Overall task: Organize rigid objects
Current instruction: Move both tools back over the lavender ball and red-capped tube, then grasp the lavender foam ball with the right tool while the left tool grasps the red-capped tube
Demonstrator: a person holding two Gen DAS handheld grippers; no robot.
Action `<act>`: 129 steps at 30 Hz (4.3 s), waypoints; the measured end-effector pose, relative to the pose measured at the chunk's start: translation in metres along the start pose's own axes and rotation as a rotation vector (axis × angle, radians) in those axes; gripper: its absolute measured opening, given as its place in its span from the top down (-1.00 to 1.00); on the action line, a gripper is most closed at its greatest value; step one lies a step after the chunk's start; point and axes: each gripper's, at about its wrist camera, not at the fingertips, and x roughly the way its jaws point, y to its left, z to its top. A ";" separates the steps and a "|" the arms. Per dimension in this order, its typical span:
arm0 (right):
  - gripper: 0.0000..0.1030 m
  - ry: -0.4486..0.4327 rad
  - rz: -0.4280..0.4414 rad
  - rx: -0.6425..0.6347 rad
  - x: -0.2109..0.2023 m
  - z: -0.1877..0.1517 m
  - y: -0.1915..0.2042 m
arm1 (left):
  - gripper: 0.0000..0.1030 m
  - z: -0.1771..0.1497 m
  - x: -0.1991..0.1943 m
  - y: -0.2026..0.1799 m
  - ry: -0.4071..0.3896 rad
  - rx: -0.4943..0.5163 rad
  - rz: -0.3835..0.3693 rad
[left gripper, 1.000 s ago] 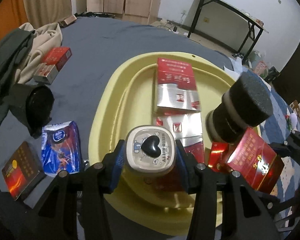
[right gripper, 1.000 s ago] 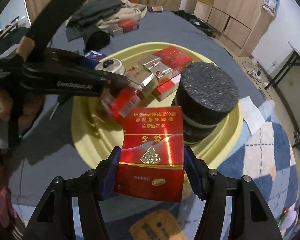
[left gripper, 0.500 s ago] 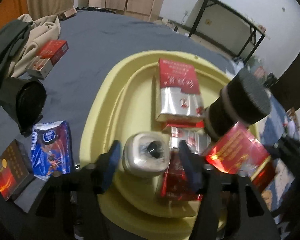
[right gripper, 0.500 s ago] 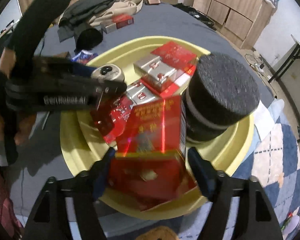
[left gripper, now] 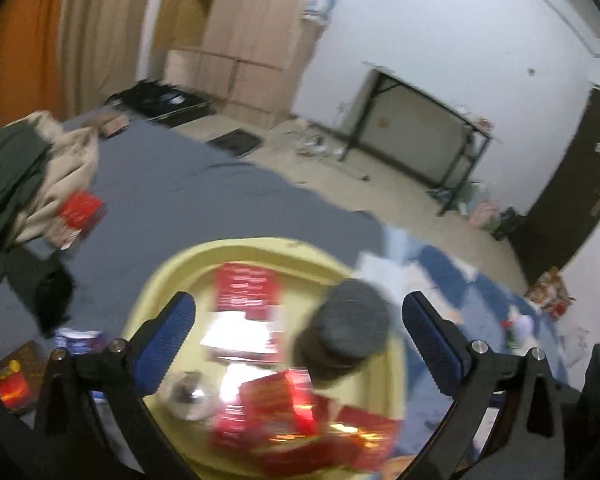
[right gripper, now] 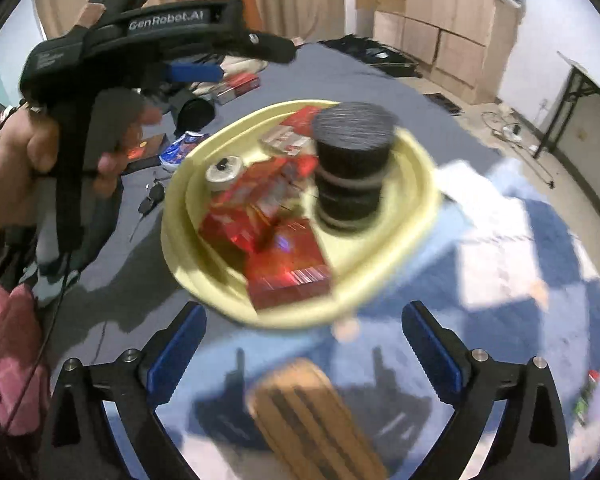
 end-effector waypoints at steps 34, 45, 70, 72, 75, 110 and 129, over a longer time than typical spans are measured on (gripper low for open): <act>-0.97 -0.089 -0.477 0.588 -0.180 -0.221 -0.223 | -1.00 -0.076 0.093 -0.250 0.321 0.356 -0.038; -0.97 -0.043 -0.451 0.594 -0.169 -0.229 -0.222 | -1.00 -0.082 0.091 -0.271 0.331 0.395 -0.109; -0.97 -0.030 -0.417 0.671 -0.165 -0.237 -0.231 | -1.00 -0.082 0.099 -0.263 0.355 0.368 -0.134; -0.97 -0.035 -0.414 0.673 -0.165 -0.236 -0.232 | -1.00 -0.084 0.100 -0.264 0.360 0.369 -0.136; -0.97 -0.049 -0.403 0.678 -0.166 -0.234 -0.234 | -1.00 -0.085 0.101 -0.263 0.366 0.364 -0.138; -0.86 -0.041 -0.399 0.626 -0.052 -0.143 -0.274 | -1.00 -0.088 0.129 -0.222 0.400 0.215 -0.116; -0.02 -0.114 -0.351 0.779 -0.117 -0.252 -0.319 | -0.81 -0.091 0.211 -0.362 0.501 0.658 -0.367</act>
